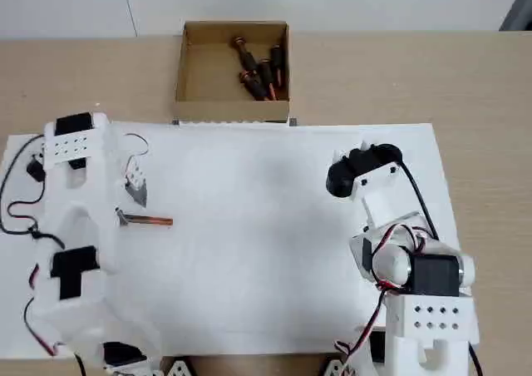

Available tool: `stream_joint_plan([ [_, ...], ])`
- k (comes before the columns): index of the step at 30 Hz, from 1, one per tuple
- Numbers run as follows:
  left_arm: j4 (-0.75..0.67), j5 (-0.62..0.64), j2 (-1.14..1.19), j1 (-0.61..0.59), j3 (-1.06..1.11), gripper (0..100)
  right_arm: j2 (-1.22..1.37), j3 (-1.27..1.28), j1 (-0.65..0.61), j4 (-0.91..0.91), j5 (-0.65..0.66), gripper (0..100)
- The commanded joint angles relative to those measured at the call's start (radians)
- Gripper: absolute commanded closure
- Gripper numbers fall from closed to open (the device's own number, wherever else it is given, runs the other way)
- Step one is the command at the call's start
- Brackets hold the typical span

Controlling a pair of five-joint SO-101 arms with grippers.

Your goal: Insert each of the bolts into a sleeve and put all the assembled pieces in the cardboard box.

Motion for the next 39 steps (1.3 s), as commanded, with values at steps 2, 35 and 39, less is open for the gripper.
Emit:
stream_joint_plan([
  [2, -0.009, 0.008, 0.035, -0.003, -0.035, 84, -0.005, -0.008, 0.004, -0.015, -0.006, 99.5],
  [35, -0.167, 0.037, 0.041, -0.008, 0.071, 99, -0.005, -0.006, 0.004, -0.016, -0.005, 99.5],
  [39, -0.181, 0.037, 0.041, -0.008, 0.073, 99, -0.005, -0.006, 0.004, -0.015, -0.005, 99.5],
])
